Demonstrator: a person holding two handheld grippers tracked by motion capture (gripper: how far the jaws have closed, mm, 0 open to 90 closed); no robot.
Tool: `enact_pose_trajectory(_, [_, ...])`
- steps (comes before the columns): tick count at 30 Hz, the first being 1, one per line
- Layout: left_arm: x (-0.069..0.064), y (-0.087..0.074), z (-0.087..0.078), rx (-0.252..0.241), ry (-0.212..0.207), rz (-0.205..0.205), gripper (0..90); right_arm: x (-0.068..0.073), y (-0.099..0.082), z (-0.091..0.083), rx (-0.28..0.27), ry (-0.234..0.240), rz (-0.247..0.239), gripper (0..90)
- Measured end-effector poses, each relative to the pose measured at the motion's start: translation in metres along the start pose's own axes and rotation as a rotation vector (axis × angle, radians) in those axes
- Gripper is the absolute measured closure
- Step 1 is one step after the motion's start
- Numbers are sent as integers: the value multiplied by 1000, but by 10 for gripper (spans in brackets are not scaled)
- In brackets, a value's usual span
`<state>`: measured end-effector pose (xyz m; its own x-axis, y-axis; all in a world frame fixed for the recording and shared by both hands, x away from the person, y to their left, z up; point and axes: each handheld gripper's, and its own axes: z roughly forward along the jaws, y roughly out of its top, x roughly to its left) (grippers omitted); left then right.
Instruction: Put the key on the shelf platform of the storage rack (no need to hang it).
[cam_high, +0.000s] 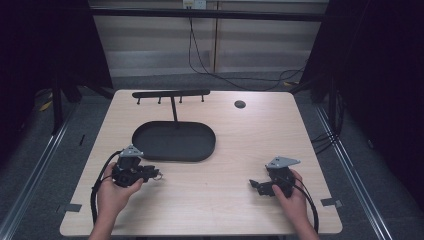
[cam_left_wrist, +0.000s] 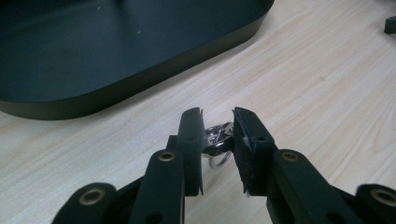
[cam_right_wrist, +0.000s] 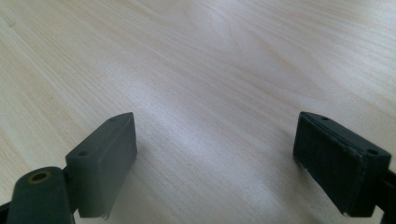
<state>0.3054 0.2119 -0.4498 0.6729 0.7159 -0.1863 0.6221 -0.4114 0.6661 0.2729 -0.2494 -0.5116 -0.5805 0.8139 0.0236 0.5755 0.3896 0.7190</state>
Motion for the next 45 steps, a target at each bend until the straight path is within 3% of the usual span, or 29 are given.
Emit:
enact_pose_trajectory(8, [0, 5, -1, 12, 4, 13, 735, 0, 0, 0, 1, 0, 1, 130])
enact_pose_trajectory(22, [2, 12, 4, 13, -6, -9, 735, 0, 0, 0, 0, 0, 1, 130])
enact_pose_trajectory(45, [-1, 37, 11, 36, -5, 19, 735, 0, 0, 0, 1, 0, 1, 130])
